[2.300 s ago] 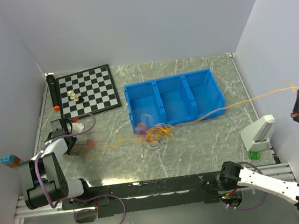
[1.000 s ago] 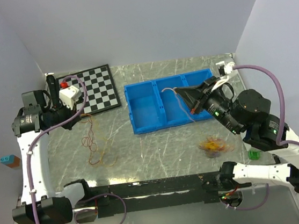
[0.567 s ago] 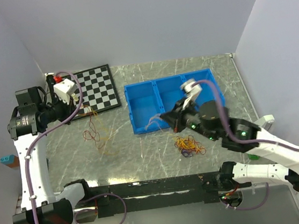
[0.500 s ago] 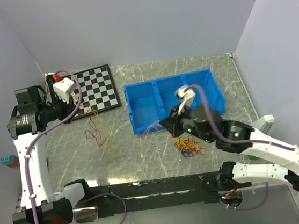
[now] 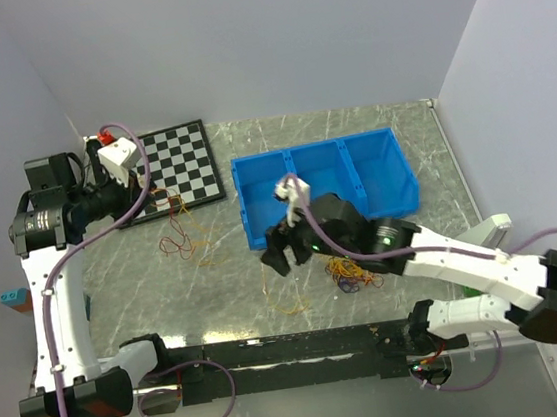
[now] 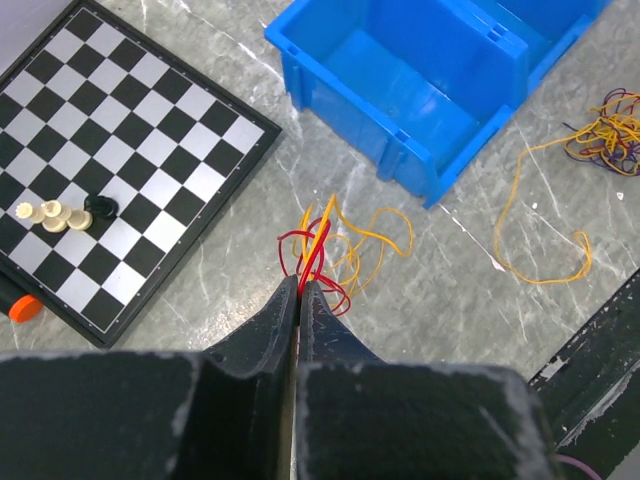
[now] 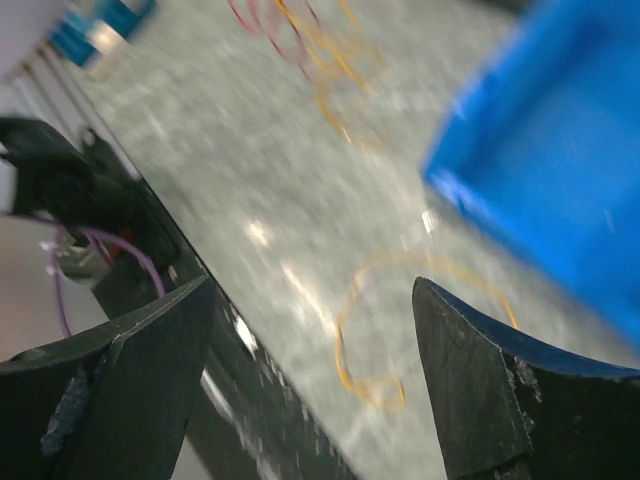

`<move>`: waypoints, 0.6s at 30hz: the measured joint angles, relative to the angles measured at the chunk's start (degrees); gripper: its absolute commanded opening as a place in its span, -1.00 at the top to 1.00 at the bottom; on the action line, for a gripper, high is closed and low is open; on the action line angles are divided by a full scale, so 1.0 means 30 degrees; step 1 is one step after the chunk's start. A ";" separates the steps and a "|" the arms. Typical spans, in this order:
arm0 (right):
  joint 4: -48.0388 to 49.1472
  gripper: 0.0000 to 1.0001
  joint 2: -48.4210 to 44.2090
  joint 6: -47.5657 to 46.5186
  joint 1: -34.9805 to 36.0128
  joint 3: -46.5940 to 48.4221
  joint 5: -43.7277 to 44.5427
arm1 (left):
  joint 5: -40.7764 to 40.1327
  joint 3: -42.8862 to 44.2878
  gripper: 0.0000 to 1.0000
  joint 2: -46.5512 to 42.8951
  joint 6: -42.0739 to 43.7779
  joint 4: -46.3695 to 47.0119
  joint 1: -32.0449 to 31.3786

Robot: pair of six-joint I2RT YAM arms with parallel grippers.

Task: Untangle the cables

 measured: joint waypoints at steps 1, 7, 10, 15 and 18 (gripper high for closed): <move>0.0641 -0.74 0.0772 -0.0474 0.0000 0.0627 -0.0459 | 0.0007 0.0000 0.89 -0.0036 0.0000 -0.0044 -0.0058; 0.4087 -0.74 0.4823 -0.2324 0.0000 0.2703 -0.3067 | -0.0007 0.0000 0.89 -0.0233 0.0036 -0.0452 -0.0233; 0.5421 -0.74 0.6346 -0.2798 0.0000 0.2951 -0.3956 | -0.0015 0.0000 0.89 -0.0299 0.0051 -0.0729 -0.0255; 0.7184 -0.72 0.8240 -0.3235 0.0029 0.3133 -0.4787 | -0.0022 0.0000 0.89 -0.0306 0.0066 -0.0867 -0.0291; 0.8000 -0.70 0.9632 -0.3483 0.0087 0.4087 -0.4881 | -0.0022 0.0000 0.89 -0.0364 0.0124 -0.0962 -0.0291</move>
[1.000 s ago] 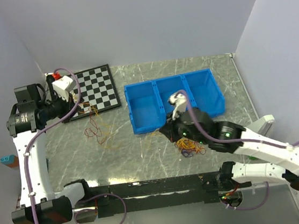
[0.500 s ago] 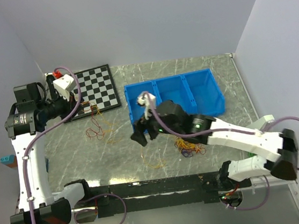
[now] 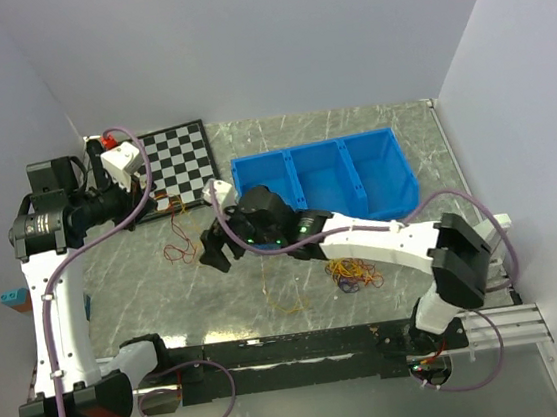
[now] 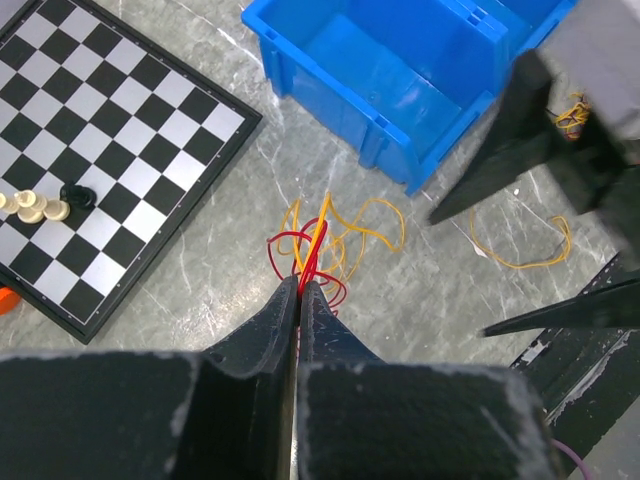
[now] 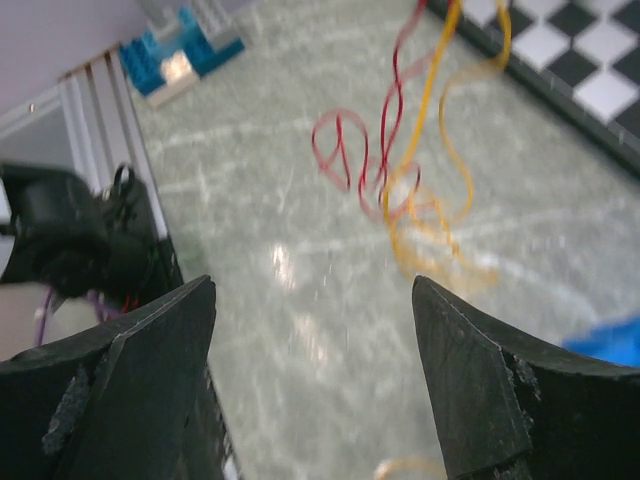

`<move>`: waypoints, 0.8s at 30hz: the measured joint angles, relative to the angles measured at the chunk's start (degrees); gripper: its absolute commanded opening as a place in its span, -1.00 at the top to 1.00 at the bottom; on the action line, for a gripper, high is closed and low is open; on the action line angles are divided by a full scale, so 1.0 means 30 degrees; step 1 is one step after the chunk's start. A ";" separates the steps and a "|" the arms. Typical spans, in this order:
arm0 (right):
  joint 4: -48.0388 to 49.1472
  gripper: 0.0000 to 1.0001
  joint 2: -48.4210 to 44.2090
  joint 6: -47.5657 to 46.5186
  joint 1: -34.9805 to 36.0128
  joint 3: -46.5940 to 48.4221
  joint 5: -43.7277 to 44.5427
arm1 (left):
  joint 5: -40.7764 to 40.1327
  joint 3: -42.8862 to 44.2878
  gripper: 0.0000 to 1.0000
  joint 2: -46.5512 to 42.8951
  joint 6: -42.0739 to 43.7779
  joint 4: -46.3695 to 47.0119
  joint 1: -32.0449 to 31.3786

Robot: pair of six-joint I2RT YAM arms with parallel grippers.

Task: Untangle the cables

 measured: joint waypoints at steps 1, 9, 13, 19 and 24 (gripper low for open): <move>0.0226 -0.69 0.0364 -0.0058 0.0007 0.0342 0.0007 | 0.0000 0.0000 0.89 -0.0007 0.0007 -0.0051 0.0000; 0.1100 -0.32 0.3541 -0.0663 0.0095 0.3570 0.1384 | -0.0015 0.0000 0.89 -0.0160 0.0087 -0.0219 0.0000; 0.1056 0.30 0.4189 -0.1129 0.0095 0.4036 0.2463 | -0.0117 0.0000 0.89 -0.0160 0.0146 -0.0386 0.0000; 0.0801 1.00 0.4437 -0.1137 -0.0007 0.4058 0.3060 | -0.0219 0.0000 0.76 -0.0168 0.0146 -0.0561 0.0000; 0.0911 1.00 0.3395 -0.1100 -0.0168 0.2579 0.3563 | -0.0510 -0.0386 0.40 -0.0277 0.0058 0.0036 -0.0015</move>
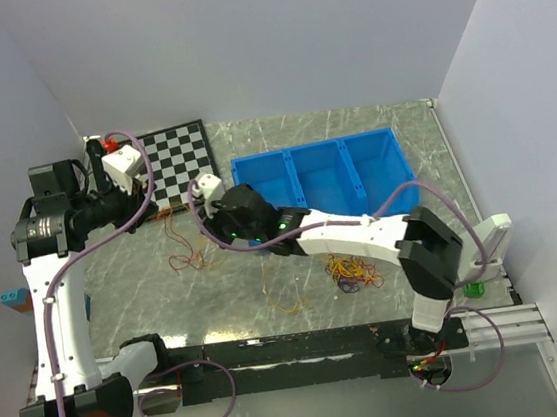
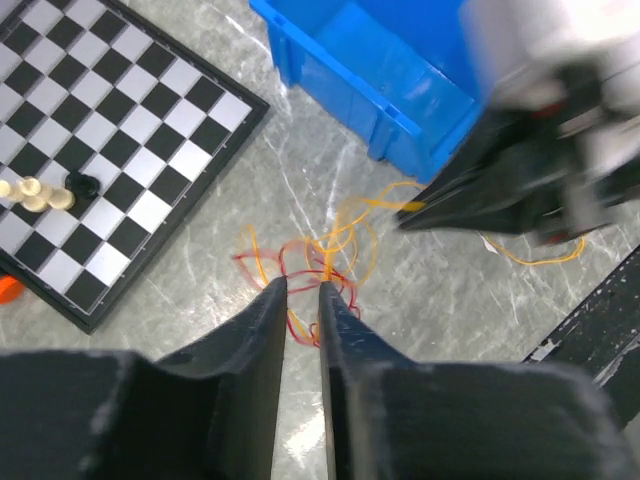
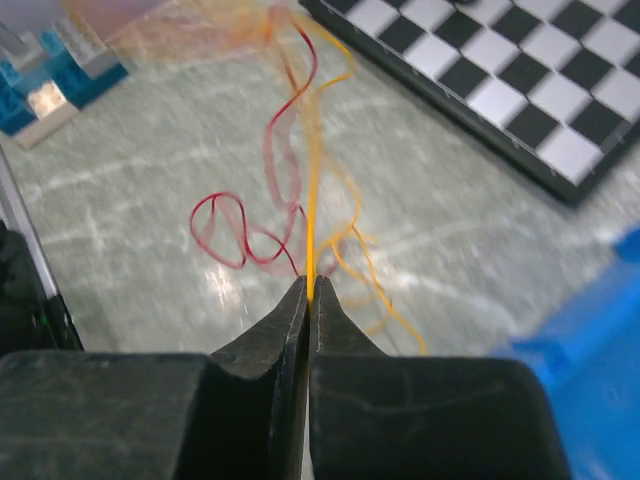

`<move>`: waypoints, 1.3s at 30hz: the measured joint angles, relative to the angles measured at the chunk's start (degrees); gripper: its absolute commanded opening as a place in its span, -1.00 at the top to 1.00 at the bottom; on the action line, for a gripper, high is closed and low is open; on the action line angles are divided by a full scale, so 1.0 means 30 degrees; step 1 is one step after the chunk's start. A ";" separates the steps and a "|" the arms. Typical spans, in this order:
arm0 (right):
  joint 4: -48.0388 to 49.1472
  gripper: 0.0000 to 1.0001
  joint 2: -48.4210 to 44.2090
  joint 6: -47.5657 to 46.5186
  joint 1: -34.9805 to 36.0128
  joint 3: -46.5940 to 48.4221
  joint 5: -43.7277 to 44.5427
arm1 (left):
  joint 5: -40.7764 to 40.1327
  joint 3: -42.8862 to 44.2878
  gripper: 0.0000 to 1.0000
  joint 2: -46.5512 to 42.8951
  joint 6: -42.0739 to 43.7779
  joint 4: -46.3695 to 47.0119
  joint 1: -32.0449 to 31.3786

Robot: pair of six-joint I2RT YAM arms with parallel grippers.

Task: Untangle the cables

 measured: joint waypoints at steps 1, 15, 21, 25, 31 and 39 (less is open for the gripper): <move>-0.0066 1.00 -0.0576 0.0058 -0.0095 -0.0663 0.0051 | -0.0022 -0.0372 0.31 -0.0102 -0.0015 0.0262 0.0000; -0.1341 1.00 -0.6499 0.0262 -0.0656 -0.1865 -0.0189 | -0.0022 -0.6149 -0.06 0.0568 -0.0189 0.3264 -0.0736; -0.2608 1.00 -0.7657 0.0117 -0.1428 -0.0022 -0.0197 | -0.0845 -0.9027 -0.06 0.1049 -0.0131 0.4976 -0.2871; -0.2769 1.00 -0.9012 0.0415 -0.2324 0.0364 -0.0393 | -0.1705 -1.0455 -0.06 0.1683 -0.0211 0.6623 -0.4342; -0.3045 1.00 -1.0200 0.1078 -0.2776 0.0372 -0.0801 | -0.3300 -1.0870 -0.10 0.4881 -0.0845 0.9887 -0.6455; -0.3672 1.00 -1.0870 0.1559 -0.2958 0.0160 -0.0896 | -0.5056 -1.0673 -0.15 0.8641 -0.0903 1.2874 -0.8357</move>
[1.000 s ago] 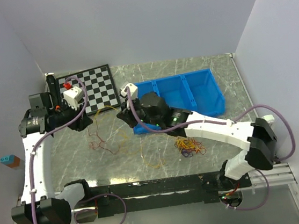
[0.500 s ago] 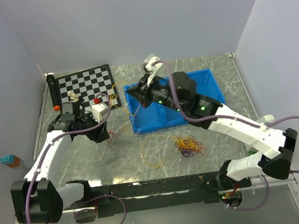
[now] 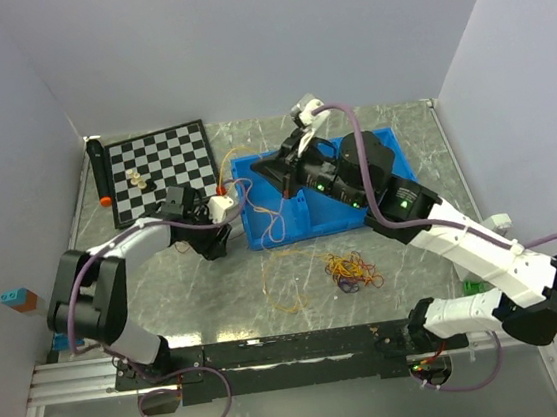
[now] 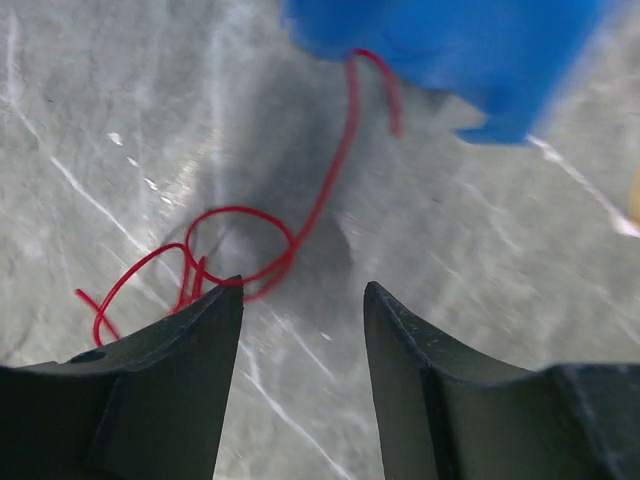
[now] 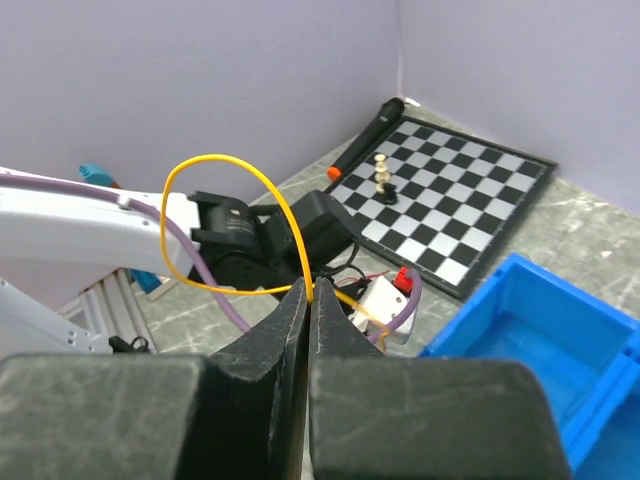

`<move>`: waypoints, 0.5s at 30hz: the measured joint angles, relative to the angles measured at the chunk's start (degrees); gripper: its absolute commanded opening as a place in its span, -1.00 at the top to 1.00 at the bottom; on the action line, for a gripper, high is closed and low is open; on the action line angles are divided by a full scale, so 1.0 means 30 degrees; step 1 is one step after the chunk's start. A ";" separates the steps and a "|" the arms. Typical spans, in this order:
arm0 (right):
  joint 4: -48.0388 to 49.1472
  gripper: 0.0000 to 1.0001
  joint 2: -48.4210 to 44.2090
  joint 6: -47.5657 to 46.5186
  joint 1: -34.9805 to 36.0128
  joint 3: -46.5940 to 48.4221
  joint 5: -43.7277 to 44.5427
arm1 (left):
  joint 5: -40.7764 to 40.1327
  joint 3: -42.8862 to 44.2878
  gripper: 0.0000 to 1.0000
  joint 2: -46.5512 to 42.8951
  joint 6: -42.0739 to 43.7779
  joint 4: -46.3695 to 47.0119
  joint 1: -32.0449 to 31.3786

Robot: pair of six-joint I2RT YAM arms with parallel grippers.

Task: Untangle the cables

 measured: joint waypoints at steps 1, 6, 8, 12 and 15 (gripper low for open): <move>-0.0117 1.00 -0.0131 0.0000 -0.0146 0.0000 0.0022 | -0.0270 0.0095 -0.14 0.0437 -0.0007 0.0211 -0.0051; -0.0648 1.00 -0.1020 -0.0015 -0.1413 0.0000 0.0124 | -0.1486 0.0233 0.52 0.1566 -0.0095 0.1202 -0.0044; -0.0874 1.00 -0.1428 -0.0066 -0.2033 0.0000 0.0146 | -0.1727 0.0503 0.92 0.1807 -0.0095 0.1166 -0.0058; -0.1173 1.00 -0.2120 -0.0087 -0.3359 0.0007 0.0066 | -0.2135 0.1173 0.99 0.1807 -0.0168 0.0911 -0.0073; -0.1421 1.00 -0.2521 -0.0117 -0.4430 0.0007 0.0058 | -0.2288 0.1202 0.98 0.0627 -0.0168 0.0328 -0.0073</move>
